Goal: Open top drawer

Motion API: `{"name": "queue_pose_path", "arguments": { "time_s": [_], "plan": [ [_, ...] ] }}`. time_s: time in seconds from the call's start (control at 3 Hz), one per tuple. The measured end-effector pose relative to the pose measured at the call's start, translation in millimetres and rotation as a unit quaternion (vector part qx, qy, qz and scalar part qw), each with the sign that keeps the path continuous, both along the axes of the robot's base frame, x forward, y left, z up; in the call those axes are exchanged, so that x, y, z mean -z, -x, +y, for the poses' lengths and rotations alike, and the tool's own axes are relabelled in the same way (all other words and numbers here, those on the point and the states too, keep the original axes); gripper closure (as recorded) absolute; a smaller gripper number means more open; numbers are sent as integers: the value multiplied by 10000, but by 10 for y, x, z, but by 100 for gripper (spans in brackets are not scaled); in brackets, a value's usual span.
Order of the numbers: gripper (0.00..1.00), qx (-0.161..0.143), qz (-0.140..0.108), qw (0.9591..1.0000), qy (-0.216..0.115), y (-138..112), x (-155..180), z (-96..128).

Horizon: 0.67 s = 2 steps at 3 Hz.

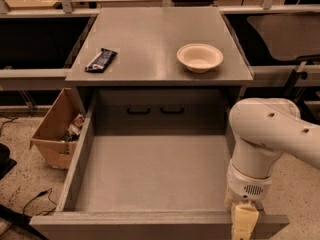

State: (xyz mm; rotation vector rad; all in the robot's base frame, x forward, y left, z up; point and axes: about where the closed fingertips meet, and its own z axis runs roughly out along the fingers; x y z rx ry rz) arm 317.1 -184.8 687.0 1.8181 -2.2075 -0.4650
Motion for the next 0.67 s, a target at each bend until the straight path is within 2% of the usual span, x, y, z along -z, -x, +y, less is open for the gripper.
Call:
{"name": "queue_pose_path", "arguments": {
  "time_s": [0.33,0.67],
  "plan": [
    [0,176,-286,9994,-18,21,-308,-258],
    [0,558,-865,9945,-171,43,-821,-718]
  ]
}}
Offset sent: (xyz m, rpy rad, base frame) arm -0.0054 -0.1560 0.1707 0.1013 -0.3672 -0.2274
